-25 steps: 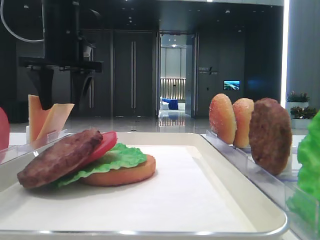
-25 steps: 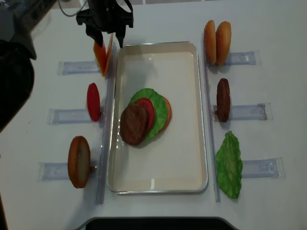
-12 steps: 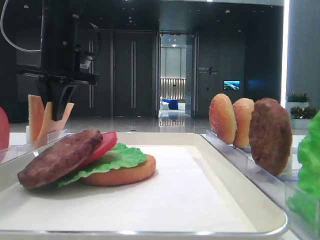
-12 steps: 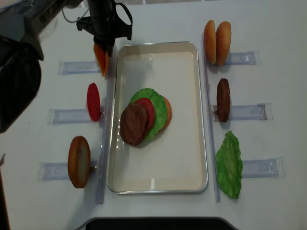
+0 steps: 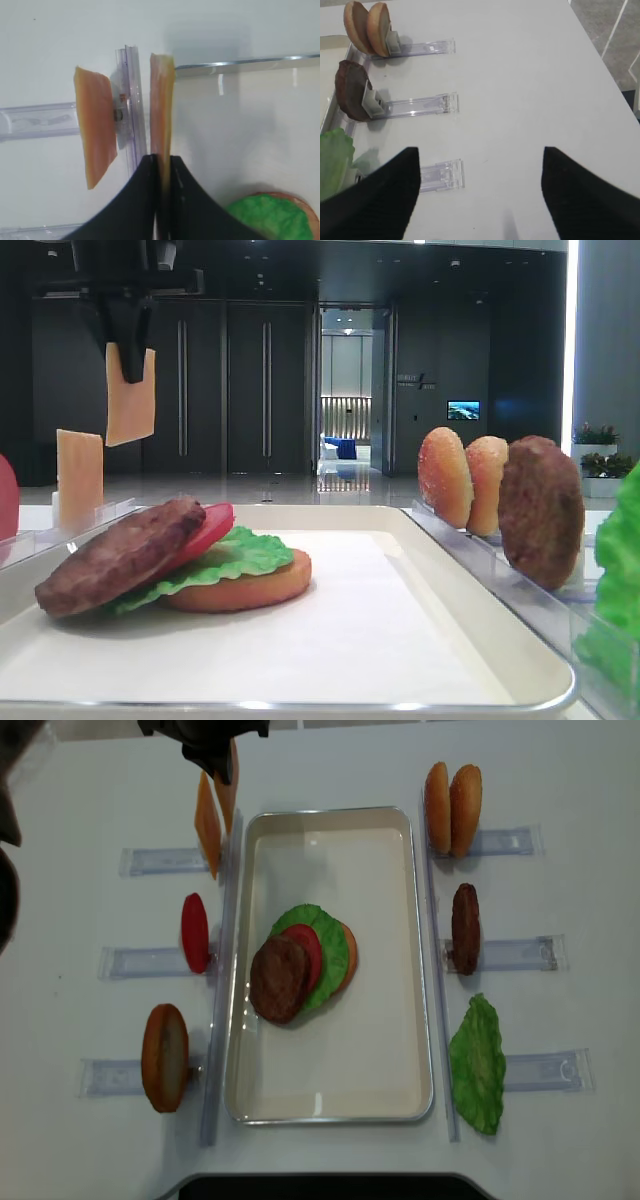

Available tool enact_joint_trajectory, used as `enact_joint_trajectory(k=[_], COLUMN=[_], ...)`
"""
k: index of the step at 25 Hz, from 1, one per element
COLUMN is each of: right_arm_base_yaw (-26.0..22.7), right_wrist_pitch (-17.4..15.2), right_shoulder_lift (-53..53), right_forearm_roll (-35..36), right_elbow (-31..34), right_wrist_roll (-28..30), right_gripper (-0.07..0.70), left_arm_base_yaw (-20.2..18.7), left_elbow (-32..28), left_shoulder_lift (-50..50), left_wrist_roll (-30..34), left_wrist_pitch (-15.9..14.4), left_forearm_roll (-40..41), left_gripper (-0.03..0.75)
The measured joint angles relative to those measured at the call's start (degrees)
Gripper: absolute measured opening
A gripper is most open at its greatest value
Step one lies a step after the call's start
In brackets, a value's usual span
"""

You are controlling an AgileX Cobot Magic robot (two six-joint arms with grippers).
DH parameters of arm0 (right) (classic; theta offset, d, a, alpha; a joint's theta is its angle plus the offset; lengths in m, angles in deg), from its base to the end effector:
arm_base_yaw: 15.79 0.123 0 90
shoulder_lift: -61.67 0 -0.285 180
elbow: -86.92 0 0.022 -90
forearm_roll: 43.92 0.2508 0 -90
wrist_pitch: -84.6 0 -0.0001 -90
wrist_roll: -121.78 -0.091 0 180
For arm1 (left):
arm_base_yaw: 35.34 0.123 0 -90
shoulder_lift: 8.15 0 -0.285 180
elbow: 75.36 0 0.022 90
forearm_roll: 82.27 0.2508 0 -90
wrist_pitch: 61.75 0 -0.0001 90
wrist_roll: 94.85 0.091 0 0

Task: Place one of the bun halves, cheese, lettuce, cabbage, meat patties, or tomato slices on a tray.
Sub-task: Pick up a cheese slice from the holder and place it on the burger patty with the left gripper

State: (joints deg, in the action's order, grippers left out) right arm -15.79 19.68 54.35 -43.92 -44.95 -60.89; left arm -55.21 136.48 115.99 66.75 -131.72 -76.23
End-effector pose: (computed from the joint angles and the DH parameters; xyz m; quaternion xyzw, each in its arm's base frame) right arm -0.0101 0.0000 0.2736 0.0202 0.8674 0.0116 0.4971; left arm 0.4160 -0.1408 0.2846 0.0229 0.9865 -0.0016 0.1623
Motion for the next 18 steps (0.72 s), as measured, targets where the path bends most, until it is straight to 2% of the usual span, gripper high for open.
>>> enact_joint_trajectory(k=[5, 9, 14, 18], right_arm_base_yaw=[0.0, 0.0, 0.0, 0.0], right_wrist_pitch=[0.0, 0.0, 0.0, 0.0], right_shoulder_lift=[0.0, 0.0, 0.0, 0.0], right_forearm_roll=[0.0, 0.0, 0.0, 0.0], right_elbow=[0.0, 0.0, 0.0, 0.0], right_wrist_roll=[0.0, 0.0, 0.0, 0.0], right_gripper=[0.486, 0.486, 0.486, 0.486], left_arm_base_yaw=[-0.51, -4.6, -11.07, -12.63], left_elbow=[-0.8, -5.43, -15.9, -26.94], left_shoulder_lift=[-2.7, -5.47, -10.7, -17.63], left_wrist_roll=[-1.65, -4.85, -9.12, -11.71], left_wrist_pitch=[-0.23, -0.23, 2.66, 7.28], left_forearm_roll=[-3.71, -4.69, -6.73, -8.47], left_gripper=[0.029, 0.029, 0.029, 0.029])
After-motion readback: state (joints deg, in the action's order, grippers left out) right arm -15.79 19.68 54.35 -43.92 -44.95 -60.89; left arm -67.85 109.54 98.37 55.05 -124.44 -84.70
